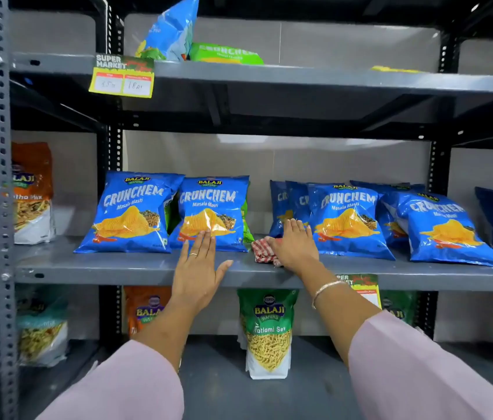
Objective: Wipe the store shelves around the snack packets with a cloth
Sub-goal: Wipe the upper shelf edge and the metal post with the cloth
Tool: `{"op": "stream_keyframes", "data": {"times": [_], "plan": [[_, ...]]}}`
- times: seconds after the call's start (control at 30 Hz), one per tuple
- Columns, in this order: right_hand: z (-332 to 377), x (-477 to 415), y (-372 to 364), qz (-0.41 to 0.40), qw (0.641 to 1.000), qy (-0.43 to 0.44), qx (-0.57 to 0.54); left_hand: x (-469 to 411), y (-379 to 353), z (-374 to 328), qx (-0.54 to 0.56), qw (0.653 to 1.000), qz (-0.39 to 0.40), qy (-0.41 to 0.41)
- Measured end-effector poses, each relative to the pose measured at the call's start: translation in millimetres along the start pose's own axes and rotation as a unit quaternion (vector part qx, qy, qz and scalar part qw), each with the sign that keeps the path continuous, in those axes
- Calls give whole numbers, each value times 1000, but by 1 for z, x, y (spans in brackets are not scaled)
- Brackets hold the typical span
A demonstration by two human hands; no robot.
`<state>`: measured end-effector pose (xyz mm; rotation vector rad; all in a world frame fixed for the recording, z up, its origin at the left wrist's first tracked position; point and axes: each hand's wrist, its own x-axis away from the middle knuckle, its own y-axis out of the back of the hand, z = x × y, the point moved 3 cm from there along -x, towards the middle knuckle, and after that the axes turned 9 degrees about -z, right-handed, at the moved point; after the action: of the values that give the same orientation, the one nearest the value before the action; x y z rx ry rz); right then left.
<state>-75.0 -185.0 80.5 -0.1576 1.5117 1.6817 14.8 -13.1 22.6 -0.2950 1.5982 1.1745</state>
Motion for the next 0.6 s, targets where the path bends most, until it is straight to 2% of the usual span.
{"op": "stream_keyframes", "data": {"times": [0.07, 0.2, 0.3, 0.4, 0.5, 0.6], "plan": [[3, -7, -3, 28, 999, -19, -24, -1, -6, 1, 16, 999, 41, 12], [11, -15, -7, 63, 996, -53, -39, -3, -9, 0, 9, 1000, -19, -7], [10, -23, -22, 125, 989, -76, -18, -4, -15, 5, 21, 995, -93, 3], [11, -25, -32, 171, 981, -89, -24, -4, -7, 3, 14, 994, -104, -6], [10, -30, -37, 188, 978, -89, -19, -5, -10, 4, 25, 995, -92, -1], [13, -28, -29, 167, 980, -104, -7, -4, -11, 3, 35, 995, -88, -5]]}}
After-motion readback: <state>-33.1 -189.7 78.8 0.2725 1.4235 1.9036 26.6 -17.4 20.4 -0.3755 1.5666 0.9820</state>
